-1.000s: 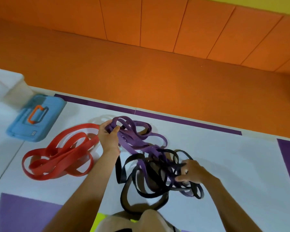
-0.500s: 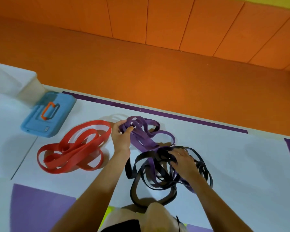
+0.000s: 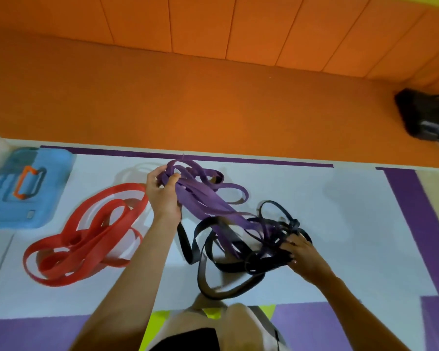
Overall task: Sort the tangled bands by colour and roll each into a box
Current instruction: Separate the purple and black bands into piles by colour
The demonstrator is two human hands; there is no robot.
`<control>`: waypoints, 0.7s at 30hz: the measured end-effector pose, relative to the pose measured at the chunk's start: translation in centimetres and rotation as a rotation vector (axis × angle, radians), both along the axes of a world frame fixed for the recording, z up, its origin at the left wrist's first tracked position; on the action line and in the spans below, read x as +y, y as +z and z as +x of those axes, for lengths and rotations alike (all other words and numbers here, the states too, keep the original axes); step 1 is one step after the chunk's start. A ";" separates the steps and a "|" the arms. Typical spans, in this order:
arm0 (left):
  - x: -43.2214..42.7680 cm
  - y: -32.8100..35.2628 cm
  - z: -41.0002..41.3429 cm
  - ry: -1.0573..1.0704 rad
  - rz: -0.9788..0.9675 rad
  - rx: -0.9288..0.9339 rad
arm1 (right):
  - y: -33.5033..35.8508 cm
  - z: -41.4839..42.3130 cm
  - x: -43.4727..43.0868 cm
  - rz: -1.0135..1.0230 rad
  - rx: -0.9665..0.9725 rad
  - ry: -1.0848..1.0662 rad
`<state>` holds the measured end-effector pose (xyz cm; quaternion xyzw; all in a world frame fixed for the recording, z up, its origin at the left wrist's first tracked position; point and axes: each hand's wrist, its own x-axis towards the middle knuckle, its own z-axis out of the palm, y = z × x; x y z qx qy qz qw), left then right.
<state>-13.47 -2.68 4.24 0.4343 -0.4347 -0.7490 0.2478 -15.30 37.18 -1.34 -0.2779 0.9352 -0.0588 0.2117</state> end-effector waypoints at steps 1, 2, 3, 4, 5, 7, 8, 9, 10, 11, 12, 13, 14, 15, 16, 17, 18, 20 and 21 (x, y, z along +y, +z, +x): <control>0.1 0.1 -0.2 0.006 0.000 -0.003 | 0.2 0.2 0.8 0.065 -0.034 -0.024; 0.2 0.1 -0.4 0.014 -0.004 -0.009 | 0.4 0.4 1.4 0.139 -0.061 -0.042; 0.4 0.1 -0.6 0.019 -0.007 -0.007 | 0.5 0.6 1.8 0.202 -0.084 -0.068; 0.6 0.1 -0.8 0.019 -0.008 -0.001 | 0.4 0.7 1.9 0.256 -0.100 -0.084; 0.8 0.1 -0.9 0.012 -0.005 0.003 | 0.4 0.8 1.8 0.296 -0.097 -0.091; 1.2 0.1 -1.1 -0.008 0.004 -0.006 | 0.6 0.6 0.9 0.312 -0.056 -0.137; 1.6 0.1 -1.2 -0.018 0.003 -0.018 | 0.7 0.4 0.2 0.276 -0.038 -0.185; 2.0 0.1 -1.2 -0.026 -0.006 -0.034 | 0.7 0.0 -0.6 0.224 -0.026 -0.228; 2.6 0.1 -1.2 -0.032 -0.018 -0.051 | 0.7 -0.3 -1.4 0.162 -0.012 -0.253; 3.2 0.1 -1.1 -0.037 -0.032 -0.068 | 0.8 -0.7 -2.3 0.087 0.011 -0.256; 3.8 0.0 -1.0 -0.040 -0.047 -0.084 | 0.8 -1.1 -3.1 0.006 0.035 -0.233; 4.3 0.0 -0.9 -0.040 -0.058 -0.096 | 0.9 -1.4 -3.8 -0.075 0.043 -0.189; 4.7 0.1 -0.8 -0.035 -0.066 -0.100 | 0.8 -1.7 -4.5 -0.128 0.028 -0.127; 5.0 0.1 -0.6 -0.026 -0.073 -0.098 | 0.8 -2.0 -5.1 -0.150 -0.001 -0.062; 5.3 0.2 -0.5 -0.015 -0.084 -0.095 | 0.7 -2.2 -5.8 -0.166 -0.036 -0.014; 5.6 0.3 -0.4 -0.006 -0.097 -0.096 | 0.5 -2.4 -6.4 -0.185 -0.078 0.019; 5.9 0.5 -0.3 0.002 -0.109 -0.099 | 0.2 -2.5 -7.1 -0.200 -0.128 0.055; 6.6 0.9 0.0 0.003 -0.118 -0.102 | -0.5 -2.5 -8.2 -0.219 -0.241 0.123; 7.0 1.0 0.1 0.000 -0.118 -0.101 | -0.9 -2.5 -8.6 -0.222 -0.285 0.122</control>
